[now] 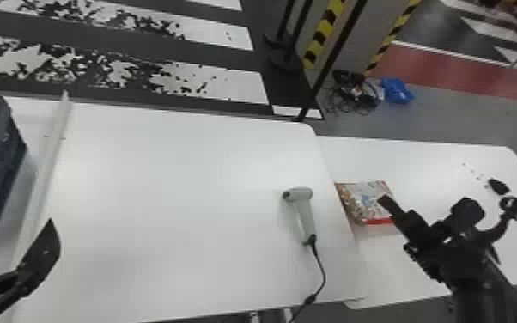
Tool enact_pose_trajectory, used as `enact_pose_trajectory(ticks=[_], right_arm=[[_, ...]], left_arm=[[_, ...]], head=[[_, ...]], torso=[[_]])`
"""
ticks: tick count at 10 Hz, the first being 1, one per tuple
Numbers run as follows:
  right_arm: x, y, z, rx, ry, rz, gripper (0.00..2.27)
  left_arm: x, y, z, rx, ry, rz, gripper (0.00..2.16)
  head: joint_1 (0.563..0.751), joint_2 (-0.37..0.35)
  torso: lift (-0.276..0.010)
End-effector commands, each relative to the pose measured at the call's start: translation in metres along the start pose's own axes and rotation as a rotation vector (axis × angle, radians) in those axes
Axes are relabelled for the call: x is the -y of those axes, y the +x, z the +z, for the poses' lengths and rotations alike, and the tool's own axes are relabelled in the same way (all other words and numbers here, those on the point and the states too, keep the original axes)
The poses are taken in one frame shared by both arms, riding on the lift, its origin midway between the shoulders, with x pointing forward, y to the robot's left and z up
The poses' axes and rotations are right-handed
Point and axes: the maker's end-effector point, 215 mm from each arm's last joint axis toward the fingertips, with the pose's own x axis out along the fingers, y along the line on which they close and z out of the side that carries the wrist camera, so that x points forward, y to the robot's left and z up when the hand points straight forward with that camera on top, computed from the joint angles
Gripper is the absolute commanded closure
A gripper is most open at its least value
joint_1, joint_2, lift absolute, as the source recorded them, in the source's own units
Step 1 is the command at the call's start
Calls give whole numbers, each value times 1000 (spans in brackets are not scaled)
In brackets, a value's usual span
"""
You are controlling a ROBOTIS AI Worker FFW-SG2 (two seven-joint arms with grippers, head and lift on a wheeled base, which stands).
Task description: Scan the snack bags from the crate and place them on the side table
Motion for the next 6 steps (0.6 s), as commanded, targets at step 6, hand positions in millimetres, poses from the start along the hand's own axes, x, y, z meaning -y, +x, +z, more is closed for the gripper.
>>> enact_pose_trajectory(ticks=[6], right_arm=[[-126, -80, 18, 127, -223, 240, 63]], left_arm=[[5, 0, 18, 37, -22, -13, 80]], head=[[695, -350]], torso=[[-50]])
